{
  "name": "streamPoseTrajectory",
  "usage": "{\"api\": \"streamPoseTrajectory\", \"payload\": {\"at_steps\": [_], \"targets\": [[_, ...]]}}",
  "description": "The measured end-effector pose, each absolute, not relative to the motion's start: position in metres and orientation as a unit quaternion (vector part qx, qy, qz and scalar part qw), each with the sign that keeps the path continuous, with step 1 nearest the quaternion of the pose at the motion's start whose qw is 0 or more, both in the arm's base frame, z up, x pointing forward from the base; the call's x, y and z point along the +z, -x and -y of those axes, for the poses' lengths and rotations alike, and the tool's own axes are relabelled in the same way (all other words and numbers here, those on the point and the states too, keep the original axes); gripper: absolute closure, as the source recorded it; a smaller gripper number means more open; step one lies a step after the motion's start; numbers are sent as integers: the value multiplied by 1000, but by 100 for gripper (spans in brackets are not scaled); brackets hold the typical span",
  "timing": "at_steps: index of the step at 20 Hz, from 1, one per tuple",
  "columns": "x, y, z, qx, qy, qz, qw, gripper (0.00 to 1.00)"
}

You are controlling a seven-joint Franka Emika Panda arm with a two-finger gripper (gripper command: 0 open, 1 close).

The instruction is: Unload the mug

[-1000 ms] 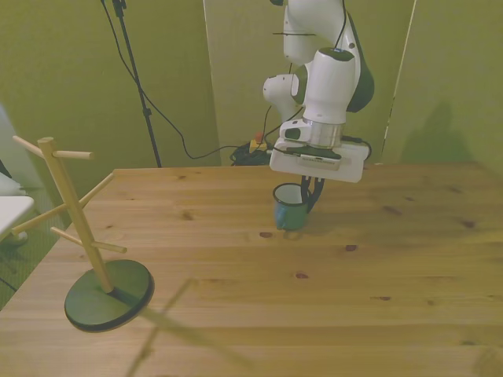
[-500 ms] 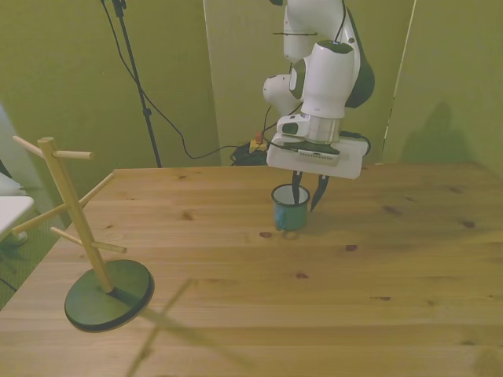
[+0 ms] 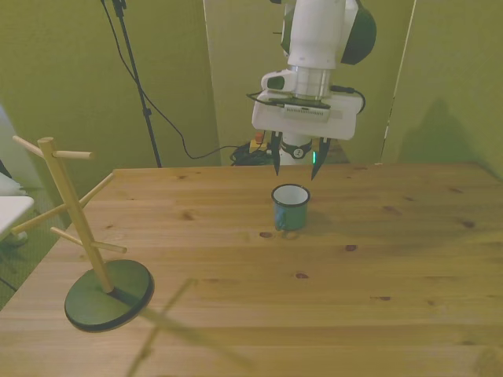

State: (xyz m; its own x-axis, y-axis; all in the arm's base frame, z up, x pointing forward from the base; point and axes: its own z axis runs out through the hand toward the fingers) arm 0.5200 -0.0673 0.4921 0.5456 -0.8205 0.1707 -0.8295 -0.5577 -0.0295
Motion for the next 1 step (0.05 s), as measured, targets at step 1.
{"api": "streamPoseTrajectory", "payload": {"at_steps": [1], "targets": [[501,-520,72,81,-879,470,25,0]]}}
